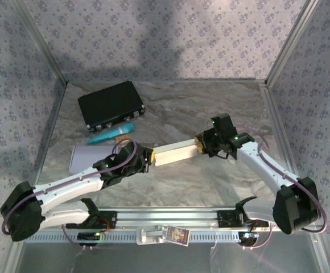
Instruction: Fold the paper box
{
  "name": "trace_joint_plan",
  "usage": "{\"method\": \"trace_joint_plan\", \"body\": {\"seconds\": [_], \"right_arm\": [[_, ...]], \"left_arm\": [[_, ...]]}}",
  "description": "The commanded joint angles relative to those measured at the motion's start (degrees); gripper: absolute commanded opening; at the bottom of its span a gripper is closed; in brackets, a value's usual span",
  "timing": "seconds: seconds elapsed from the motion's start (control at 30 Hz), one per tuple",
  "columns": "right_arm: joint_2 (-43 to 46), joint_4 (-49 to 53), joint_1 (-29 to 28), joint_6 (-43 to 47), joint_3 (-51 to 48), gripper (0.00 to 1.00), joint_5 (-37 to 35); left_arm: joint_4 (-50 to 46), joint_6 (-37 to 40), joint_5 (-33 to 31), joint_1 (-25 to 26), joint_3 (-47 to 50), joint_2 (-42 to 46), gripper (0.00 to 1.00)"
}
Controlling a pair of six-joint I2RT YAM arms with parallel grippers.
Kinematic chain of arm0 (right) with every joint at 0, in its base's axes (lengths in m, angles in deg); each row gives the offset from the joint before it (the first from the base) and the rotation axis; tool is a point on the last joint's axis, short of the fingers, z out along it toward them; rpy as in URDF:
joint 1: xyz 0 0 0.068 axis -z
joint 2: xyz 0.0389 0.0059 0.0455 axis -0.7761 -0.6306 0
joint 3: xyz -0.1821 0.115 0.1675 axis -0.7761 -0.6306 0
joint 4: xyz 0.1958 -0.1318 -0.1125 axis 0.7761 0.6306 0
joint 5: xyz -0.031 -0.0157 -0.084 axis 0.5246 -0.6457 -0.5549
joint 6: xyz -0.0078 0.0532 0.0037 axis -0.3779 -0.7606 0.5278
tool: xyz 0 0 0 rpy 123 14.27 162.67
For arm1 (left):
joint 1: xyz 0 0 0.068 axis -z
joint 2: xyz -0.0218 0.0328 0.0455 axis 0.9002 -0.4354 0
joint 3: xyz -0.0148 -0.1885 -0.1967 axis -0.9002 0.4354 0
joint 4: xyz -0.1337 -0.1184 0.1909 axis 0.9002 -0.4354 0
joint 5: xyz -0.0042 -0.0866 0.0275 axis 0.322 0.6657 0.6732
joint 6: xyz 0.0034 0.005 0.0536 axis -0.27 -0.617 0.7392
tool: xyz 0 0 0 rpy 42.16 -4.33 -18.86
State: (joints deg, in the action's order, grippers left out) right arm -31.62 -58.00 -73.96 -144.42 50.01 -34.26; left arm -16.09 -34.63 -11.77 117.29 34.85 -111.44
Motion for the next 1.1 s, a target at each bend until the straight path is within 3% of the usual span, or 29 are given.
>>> {"method": "trace_joint_plan", "body": {"seconds": [0.0,0.3,0.63,0.77,0.9,1.0,1.03,1.07], "right_arm": [[0.02,8.20,0.71,5.30,-2.66,0.34,2.64],[2.59,15.17,1.43,15.89,-5.29,0.36,8.34],[9.30,17.84,3.17,16.69,-13.64,0.39,10.51],[10.23,16.64,3.18,15.78,-15.02,0.42,10.17],[11.64,17.46,3.67,17.80,-12.71,0.47,7.60],[12.76,19.02,4.28,21.74,-8.75,0.54,3.59],[13.02,20.26,4.49,24.18,-6.75,0.66,1.05],[13.44,21.05,4.84,26.43,-4.93,0.91,-0.94]], "left_arm": [[-0.65,3.79,4.10,-0.62,1.87,-2.42,0.11],[-3.69,16.74,10.76,-2.72,1.49,-2.37,0.15],[-3.04,14.39,18.28,-3.80,6.18,-2.97,0.26],[-2.98,12.69,17.52,-4.01,8.44,-1.49,0.28],[-7.25,15.72,16.06,-5.86,6.26,1.06,0.29],[-14.59,22.94,13.83,-7.99,0.41,3.02,0.30],[-17.76,26.70,12.63,-8.92,-2.27,3.57,0.30],[-21.24,30.40,11.66,-9.90,-4.73,3.93,0.32]]}}
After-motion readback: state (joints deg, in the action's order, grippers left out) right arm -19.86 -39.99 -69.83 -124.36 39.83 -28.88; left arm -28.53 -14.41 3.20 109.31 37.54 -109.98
